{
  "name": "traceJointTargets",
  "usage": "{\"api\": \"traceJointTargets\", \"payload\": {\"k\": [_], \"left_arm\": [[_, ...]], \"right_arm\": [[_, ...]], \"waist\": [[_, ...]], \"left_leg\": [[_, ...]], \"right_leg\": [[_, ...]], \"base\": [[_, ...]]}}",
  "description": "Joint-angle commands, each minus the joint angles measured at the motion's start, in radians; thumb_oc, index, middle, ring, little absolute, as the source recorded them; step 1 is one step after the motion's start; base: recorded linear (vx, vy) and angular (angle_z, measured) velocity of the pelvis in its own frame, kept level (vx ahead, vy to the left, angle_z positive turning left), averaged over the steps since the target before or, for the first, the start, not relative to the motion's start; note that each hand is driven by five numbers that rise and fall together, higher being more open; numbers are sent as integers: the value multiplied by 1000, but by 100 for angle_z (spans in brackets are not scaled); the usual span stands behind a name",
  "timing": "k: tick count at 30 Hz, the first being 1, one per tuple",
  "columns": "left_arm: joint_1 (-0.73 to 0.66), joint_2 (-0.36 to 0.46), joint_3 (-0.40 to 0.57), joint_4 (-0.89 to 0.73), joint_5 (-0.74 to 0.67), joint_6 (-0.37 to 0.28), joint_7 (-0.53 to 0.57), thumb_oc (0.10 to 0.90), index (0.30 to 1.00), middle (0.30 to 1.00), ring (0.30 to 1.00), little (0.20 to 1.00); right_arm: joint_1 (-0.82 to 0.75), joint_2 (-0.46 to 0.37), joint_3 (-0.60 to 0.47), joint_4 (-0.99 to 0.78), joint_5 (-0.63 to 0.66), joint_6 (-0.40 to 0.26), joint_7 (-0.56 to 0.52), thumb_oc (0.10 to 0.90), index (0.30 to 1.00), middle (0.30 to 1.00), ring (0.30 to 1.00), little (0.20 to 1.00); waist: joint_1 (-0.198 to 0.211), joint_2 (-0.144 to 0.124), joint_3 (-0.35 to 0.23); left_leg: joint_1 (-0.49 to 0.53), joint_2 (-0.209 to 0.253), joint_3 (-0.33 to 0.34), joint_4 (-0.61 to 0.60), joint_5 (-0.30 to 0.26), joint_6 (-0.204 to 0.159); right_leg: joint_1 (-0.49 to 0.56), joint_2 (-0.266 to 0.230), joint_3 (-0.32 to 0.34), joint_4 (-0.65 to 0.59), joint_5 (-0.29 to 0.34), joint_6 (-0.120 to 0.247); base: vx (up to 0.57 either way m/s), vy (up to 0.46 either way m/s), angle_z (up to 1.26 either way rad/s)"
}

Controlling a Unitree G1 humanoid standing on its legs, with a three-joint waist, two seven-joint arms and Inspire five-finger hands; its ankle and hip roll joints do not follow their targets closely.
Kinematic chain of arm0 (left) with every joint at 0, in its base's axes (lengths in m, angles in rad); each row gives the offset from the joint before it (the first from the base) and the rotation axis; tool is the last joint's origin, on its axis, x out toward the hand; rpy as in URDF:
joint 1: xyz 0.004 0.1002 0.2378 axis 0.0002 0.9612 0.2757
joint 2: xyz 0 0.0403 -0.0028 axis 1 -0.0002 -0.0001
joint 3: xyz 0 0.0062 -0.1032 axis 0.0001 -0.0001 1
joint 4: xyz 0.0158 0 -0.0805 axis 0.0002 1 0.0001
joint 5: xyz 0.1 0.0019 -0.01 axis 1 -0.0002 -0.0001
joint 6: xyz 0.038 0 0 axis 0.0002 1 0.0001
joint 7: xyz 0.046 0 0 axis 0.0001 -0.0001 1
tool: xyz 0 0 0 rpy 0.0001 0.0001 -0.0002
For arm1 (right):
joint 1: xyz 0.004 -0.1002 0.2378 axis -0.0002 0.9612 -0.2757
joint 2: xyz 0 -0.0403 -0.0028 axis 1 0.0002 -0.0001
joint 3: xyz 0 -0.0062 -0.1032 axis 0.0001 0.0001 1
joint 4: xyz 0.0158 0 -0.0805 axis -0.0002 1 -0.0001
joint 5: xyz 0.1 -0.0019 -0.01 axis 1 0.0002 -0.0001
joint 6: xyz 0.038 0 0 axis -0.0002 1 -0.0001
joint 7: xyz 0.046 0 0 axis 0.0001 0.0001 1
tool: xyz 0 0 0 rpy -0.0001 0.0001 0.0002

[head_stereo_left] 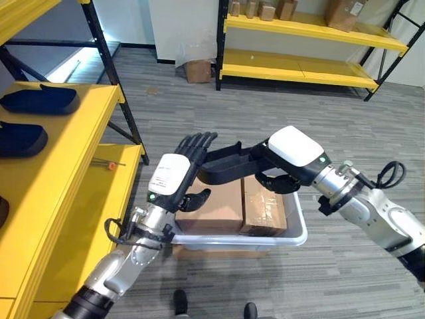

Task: Move parts from the plastic box to the shelf.

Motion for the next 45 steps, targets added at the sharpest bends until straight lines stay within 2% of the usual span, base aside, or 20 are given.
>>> {"api": "traceJointTargets", "payload": {"k": [1, 23, 24, 25, 26, 44, 45], "left_arm": [[-121, -26, -7, -56, -18, -60, 48, 900, 1000, 1000, 1000, 1000], [-161, -33, -42, -61, -11, -64, 36, 900, 1000, 1000, 1000, 1000], [-160, -34, -42, -59, -10, -63, 37, 775, 824, 824, 824, 824], [-159, -34, -41, -58, -10, -63, 37, 571, 539, 539, 539, 539], [-158, -34, -41, -57, -10, -63, 36, 400, 300, 300, 300, 300], [-132, -50, -25, -46, -14, -55, 35, 400, 300, 300, 300, 300], [-132, -52, -24, -46, -15, -55, 36, 400, 300, 300, 300, 300]], "right_arm": [[-124, 35, -5, -38, 39, -7, -119, 400, 300, 300, 300, 300], [-149, 44, 24, -41, 42, -4, -108, 400, 300, 300, 300, 300], [-146, 44, 21, -42, 40, -4, -108, 400, 300, 300, 300, 300], [-147, 45, 21, -42, 40, -3, -108, 400, 300, 300, 300, 300], [-148, 46, 22, -42, 39, -3, -108, 400, 300, 300, 300, 300], [-116, 56, -9, -48, 38, -1, -108, 400, 300, 300, 300, 300], [-113, 60, -14, -47, 42, 0, -111, 478, 410, 410, 410, 410]], "waist": [[2, -6, -131], [-6, -3, -135], [-7, -3, -135], [-7, -3, -135], [-6, -3, -136], [-7, -1, -135], [-7, 0, -135]], "left_leg": [[124, 55, -18, -7, -128, -18], [127, 54, -16, -7, -129, -17], [126, 54, -16, -7, -128, -16], [126, 53, -16, -7, -128, -16], [126, 53, -15, -7, -128, -16], [122, 53, -14, -7, -126, -15], [122, 52, -14, -7, -126, -15]], "right_leg": [[-69, -4, 9, 48, 35, 30], [-65, -5, 15, 43, 37, 29], [-67, -5, 15, 43, 39, 29], [-67, -5, 16, 43, 40, 29], [-67, -5, 16, 43, 40, 29], [-71, -5, 21, 38, 43, 28], [-71, -5, 21, 38, 44, 27]], "base": [[2, 1, -3], [0, 0, 0], [0, 0, 0], [0, 0, 0], [0, 0, 0], [0, 0, 0], [0, 0, 0]]}}
